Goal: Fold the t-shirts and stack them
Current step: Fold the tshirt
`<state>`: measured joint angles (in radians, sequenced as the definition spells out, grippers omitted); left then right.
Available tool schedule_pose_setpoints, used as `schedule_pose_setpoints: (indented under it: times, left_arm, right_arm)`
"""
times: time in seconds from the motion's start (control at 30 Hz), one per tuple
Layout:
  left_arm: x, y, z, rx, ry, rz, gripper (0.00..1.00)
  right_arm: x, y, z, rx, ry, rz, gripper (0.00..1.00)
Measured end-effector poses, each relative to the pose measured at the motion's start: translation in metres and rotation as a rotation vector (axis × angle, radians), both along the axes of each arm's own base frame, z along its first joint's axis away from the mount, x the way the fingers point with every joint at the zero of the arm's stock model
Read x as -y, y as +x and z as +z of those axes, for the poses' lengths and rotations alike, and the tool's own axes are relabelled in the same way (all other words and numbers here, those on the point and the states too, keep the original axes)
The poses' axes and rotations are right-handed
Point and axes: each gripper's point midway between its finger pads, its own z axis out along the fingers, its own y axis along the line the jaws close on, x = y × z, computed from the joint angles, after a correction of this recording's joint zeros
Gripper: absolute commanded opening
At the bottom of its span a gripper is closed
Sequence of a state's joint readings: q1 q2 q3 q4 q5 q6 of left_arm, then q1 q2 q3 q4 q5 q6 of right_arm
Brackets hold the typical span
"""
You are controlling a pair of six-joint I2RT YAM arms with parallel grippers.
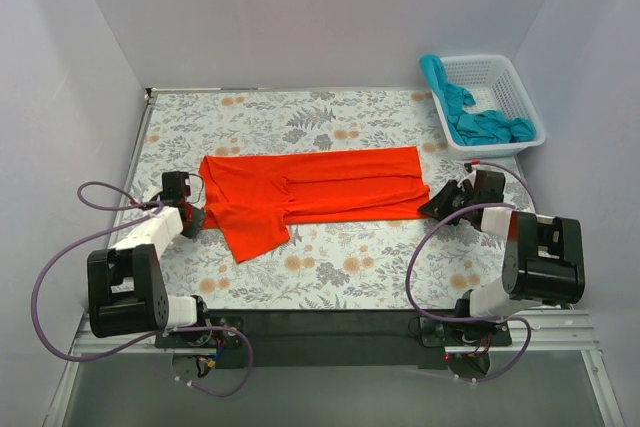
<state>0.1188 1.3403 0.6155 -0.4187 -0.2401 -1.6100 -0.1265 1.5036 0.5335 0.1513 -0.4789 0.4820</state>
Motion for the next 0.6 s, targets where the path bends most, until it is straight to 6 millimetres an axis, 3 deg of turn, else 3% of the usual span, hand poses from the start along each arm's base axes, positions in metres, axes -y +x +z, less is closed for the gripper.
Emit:
schedule_pose_setpoints:
  times: [0.2, 0.37, 0.43, 0.53, 0.6]
  left_arm:
    - [-0.004, -0.022, 0.000, -0.070, 0.019, 0.036, 0.03]
    - [-0.004, -0.034, 0.006, -0.091, 0.025, 0.025, 0.33]
    - [-0.004, -0.036, 0.014, -0.076, 0.031, 0.016, 0.40]
    - [-0.005, -0.034, 0.037, -0.032, 0.044, -0.004, 0.56]
    - [-0.004, -0.028, 0.056, 0.013, 0.047, -0.019, 0.61]
  right_arm:
    - [0.024, -0.011, 0.000, -0.045, -0.009, -0.091, 0.25]
    - [0.038, -0.021, 0.002, -0.060, -0.090, -0.117, 0.29]
    - [0.039, -0.026, 0.006, -0.059, -0.140, -0.104, 0.33]
    - [0.029, -0.027, 0.021, -0.019, -0.188, -0.051, 0.43]
    - [0.012, -0.028, 0.035, 0.032, -0.207, 0.014, 0.47]
